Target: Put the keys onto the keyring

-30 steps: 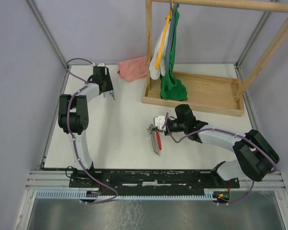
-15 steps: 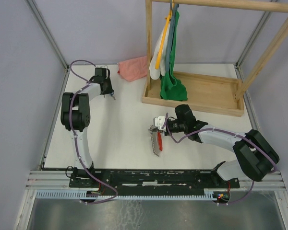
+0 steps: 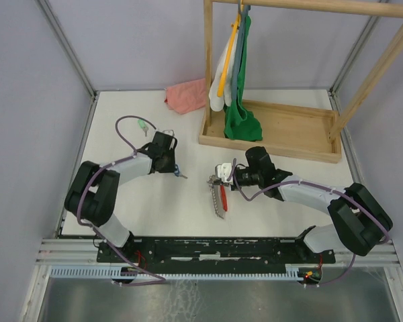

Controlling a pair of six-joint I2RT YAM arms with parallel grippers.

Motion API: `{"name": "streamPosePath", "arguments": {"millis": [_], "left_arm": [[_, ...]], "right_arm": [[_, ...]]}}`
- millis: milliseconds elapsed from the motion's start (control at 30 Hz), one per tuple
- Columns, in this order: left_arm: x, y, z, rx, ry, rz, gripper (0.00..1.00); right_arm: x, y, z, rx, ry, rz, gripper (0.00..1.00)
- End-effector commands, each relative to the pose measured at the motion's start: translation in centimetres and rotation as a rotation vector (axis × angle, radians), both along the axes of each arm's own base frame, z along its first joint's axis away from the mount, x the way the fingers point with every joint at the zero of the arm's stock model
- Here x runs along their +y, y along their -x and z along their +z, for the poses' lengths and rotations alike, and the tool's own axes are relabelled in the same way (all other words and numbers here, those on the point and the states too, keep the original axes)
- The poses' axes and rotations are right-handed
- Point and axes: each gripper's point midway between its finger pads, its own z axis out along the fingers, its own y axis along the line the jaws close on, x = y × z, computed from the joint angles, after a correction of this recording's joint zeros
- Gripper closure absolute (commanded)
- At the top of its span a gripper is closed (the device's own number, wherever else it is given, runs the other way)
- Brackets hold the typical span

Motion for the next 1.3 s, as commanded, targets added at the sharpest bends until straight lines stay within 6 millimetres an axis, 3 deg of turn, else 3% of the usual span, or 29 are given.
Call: {"name": "streamPosePath", "arguments": {"millis": [0,133,267,467,733,1267], "left_arm": [[-1.3,3.0,2.0,-0.024,0.116,0.069,0.71],[-1.6,4.1,5.1,-0.123,0.196,0.057,0.63],[-2.3,4.6,6.6,-0.193,0.279,0.032,0.59],[-3.9,4.9,4.9,-0.154,0.342,-0.013,0.56],[-3.2,5.7,2.1,-0.113,0.300,-0.013,0.53],[-4.8,5.8,2.0,-0.078,0.336,-0.085,0.69]], "right_arm": [[0.1,-0.3,2.3,-0.071,-0.055,0.003,0.99],[0.0,-0.3,2.6,-0.078,-0.062,0.000,0.99],[-0.1,-0.4,2.6,-0.084,-0.061,-0.011,0.99],[-0.2,-0.5,2.6,-0.084,-0.056,-0.023,0.99],[-0.3,-0.5,2.8,-0.087,-0.059,-0.025,0.99],[-0.2,-0.5,2.5,-0.078,-0.056,-0.021,0.99]]}}
